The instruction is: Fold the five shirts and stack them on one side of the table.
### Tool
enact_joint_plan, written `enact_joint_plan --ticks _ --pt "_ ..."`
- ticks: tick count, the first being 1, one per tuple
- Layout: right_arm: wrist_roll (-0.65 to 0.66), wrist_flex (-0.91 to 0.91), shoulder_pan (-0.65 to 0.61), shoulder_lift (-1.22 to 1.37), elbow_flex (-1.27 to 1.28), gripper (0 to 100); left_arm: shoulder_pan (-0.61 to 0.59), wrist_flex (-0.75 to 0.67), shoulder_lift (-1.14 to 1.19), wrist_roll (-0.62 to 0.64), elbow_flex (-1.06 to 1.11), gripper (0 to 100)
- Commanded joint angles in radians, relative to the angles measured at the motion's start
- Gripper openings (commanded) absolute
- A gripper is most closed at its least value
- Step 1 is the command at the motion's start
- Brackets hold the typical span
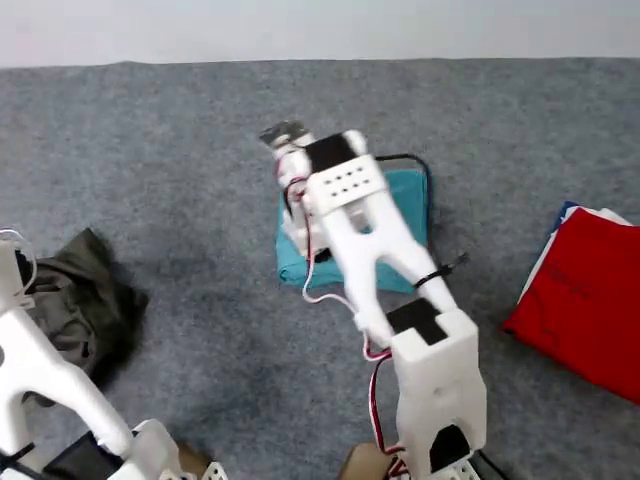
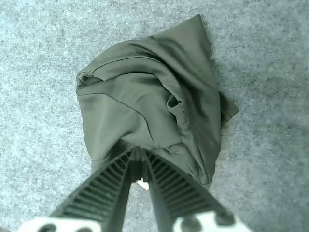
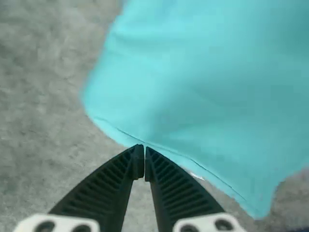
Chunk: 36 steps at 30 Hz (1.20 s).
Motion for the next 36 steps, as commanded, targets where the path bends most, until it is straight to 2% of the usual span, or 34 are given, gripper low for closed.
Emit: enact_joint_plan --ticks 1,12,18,24,31,36 --pt "0.005 -0.028 -0.071 0.016 -0.002 1.0 -0.003 -0.014 -0.034 -0.008 -0.031 1" --pt "0.011 -0.033 -0.099 0.189 -0.005 1.0 -0.003 -0.014 -0.029 -0.008 -0.030 1" --pt "0.012 0.079 -0.099 0.101 -0.153 1.0 -0.003 -0.014 -0.026 -0.008 -0.028 1" --pt "0.028 0.065 -0.091 0.042 -0.221 1.0 0.000 -0.020 -0.034 -0.008 0.031 1" --pt "0.048 0.013 -0.096 0.252 -0.209 1.0 -0.005 -0.020 -0.035 -0.008 0.044 1" --pt "0.046 0.022 -0.147 0.358 -0.212 1.0 -0.005 -0.018 -0.035 -0.008 0.042 1"
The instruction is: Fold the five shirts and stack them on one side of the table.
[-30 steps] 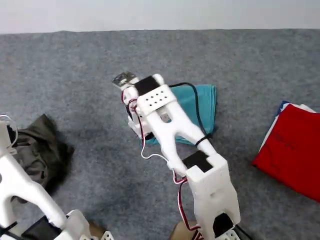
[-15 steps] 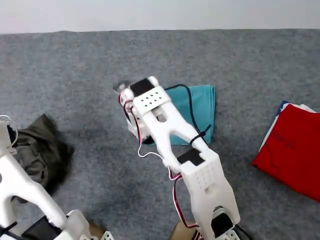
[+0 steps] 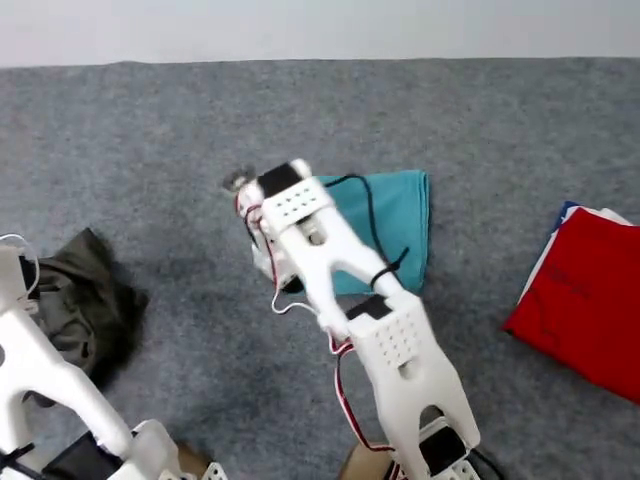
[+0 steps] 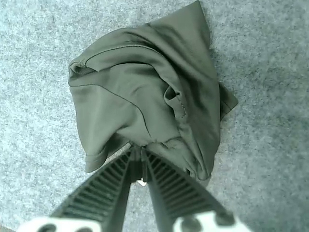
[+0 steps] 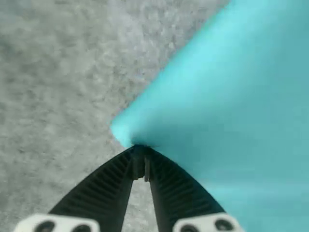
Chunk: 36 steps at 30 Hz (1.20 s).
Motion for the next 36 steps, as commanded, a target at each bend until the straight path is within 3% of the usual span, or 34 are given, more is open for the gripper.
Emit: enact_joint_plan --ticks 1,10,14,21,29,36 --pt "0.006 0.019 -0.047 0.007 -0.038 1.0 -0.005 -0.011 -0.035 -0.008 -0.007 1" --pt "0.014 0.022 -0.025 -0.226 -0.040 1.0 -0.005 -0.009 -0.035 -0.008 -0.005 1" --pt "0.015 -0.062 0.035 -0.302 -0.040 1.0 -0.005 -0.009 -0.035 -0.008 -0.005 1" --pt "0.020 -0.394 0.151 -0.193 -0.038 1.3 -0.005 -0.008 -0.035 -0.008 -0.004 1" --pt "0.132 -0.679 0.197 0.016 -0.038 1.0 -0.005 -0.008 -0.035 -0.008 -0.004 1" --pt "0.129 -0.628 0.213 -0.039 -0.060 1.0 -0.005 -0.006 -0.035 -0.008 -0.004 1"
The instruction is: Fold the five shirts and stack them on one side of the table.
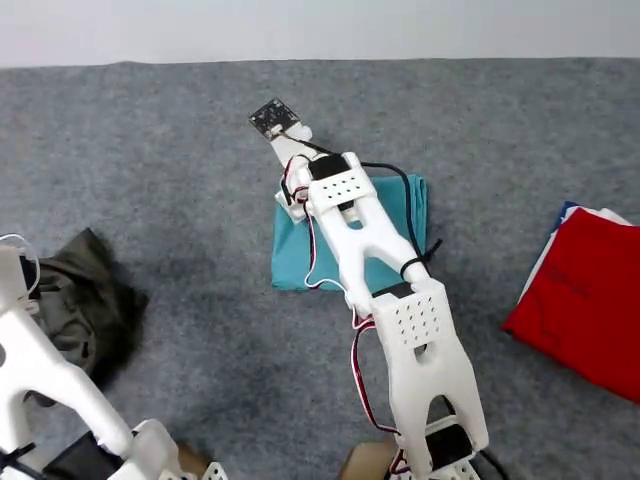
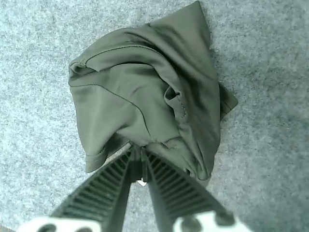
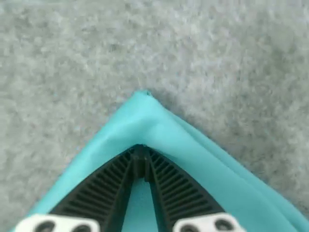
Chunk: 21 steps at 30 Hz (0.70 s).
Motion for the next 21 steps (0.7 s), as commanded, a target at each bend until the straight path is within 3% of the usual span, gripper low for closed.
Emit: enact_joint_plan --ticks 1,12,21 --pt "0.008 0.059 0.012 -0.116 -0.066 1.0 -0.005 -0.006 -0.035 -0.008 -0.004 1" --pt "0.006 0.483 0.033 -0.386 -0.086 1.0 -0.005 0.000 -0.035 -0.008 -0.004 1" --pt "0.008 0.549 0.231 -0.374 -0.089 1.1 -0.002 0.020 -0.035 -0.008 -0.004 1"
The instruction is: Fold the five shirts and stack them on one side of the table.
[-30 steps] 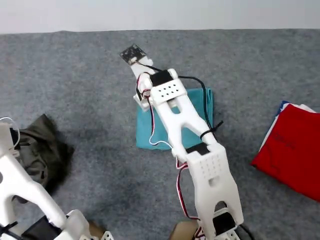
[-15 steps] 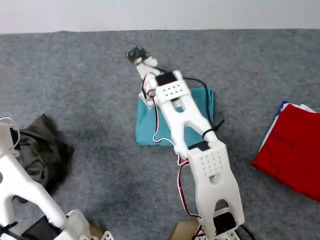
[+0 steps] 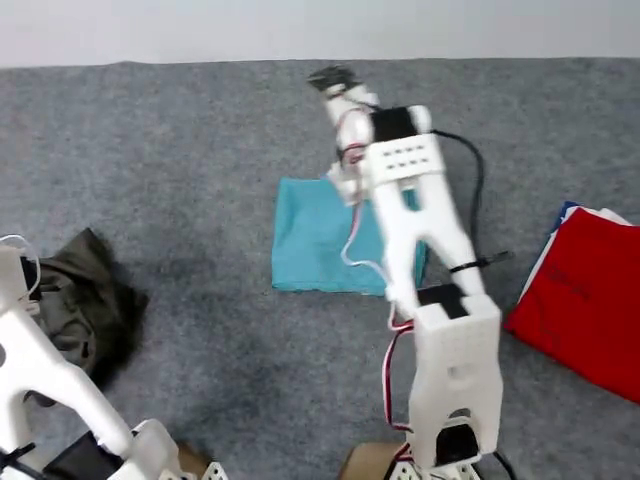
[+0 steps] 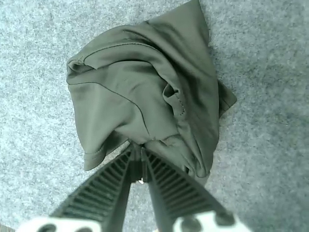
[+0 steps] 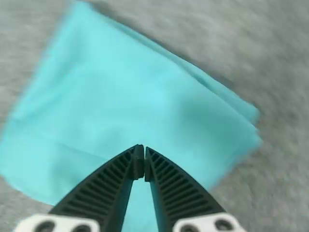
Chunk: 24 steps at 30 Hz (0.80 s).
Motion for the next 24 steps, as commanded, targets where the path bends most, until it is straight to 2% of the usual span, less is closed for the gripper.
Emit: enact_joint_plan --ticks 1,7,13,24 --pt "0.008 0.038 0.045 -0.068 -0.055 1.2 -0.002 0.009 -0.035 -0.008 -0.004 1" --pt "-0.037 0.021 0.093 -0.071 -0.057 3.4 -0.002 0.009 -0.035 -0.008 -0.004 1" --pt "-0.141 -0.021 0.101 -0.065 -0.057 18.5 0.000 0.009 -0.026 -0.008 -0.004 1" --pt "-0.150 -0.064 0.131 -0.059 -0.051 17.5 0.002 0.003 -0.025 -0.008 -0.004 1"
